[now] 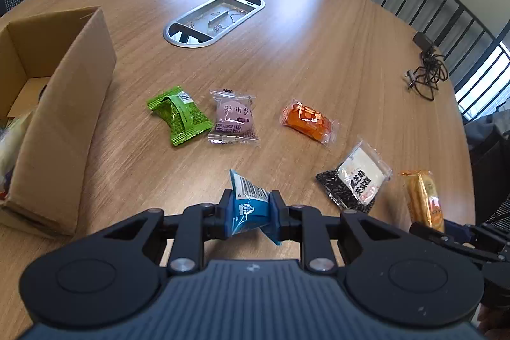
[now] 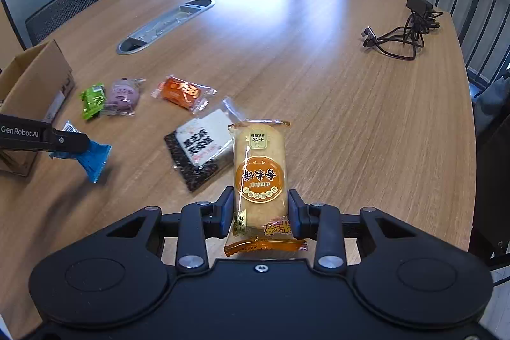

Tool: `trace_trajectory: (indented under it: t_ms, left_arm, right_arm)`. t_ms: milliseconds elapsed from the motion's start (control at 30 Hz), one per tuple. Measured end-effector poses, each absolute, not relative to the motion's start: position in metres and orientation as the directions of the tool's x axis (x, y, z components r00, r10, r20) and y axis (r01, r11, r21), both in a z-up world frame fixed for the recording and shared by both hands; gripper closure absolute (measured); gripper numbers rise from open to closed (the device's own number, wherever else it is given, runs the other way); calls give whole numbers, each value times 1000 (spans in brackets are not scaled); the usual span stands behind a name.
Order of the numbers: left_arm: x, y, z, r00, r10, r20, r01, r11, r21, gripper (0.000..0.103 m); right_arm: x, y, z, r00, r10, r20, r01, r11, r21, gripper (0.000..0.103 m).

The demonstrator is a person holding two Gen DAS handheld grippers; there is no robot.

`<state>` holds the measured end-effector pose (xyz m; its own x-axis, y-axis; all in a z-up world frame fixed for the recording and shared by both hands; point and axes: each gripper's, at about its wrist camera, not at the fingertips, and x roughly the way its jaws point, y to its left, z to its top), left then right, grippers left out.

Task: Organize snacks
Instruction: 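Lift the blue candy with the left gripper while the right gripper grasps the orange-wrapped cake bar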

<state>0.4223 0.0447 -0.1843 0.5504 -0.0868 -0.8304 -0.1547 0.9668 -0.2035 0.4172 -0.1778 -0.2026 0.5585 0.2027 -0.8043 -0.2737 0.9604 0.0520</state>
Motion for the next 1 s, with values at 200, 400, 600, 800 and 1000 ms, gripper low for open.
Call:
trace_trajectory:
  t_ms: [200,400,600,800,1000]
  left_arm:
    - [405,53,-163,583,-93,-807,-157,962,-224,81]
    - [389,62,-142,611,-85,-787,-165,959,-231,81]
    - [377,72,-120,636,-65,-769,-179,957,-229,81]
    - [364,79,-102,653,-41,-756,-195,956,-220,81]
    - [351,87,-87,668,-19,-744,-205,956,-208,81]
  right_arm:
    - [400,-167,-187,572,240,-784,-299,951,73,69]
    - [389,-158,-171,585,263,-767,-321,944,79,69]
    - [384,-150,-154,600,285,-747,-344,936,81,69]
    - [379,-139,-139,609,317,-727,-376,922,88,69]
    - [374,-130,-128,615,346,-708,-390,914,108,69]
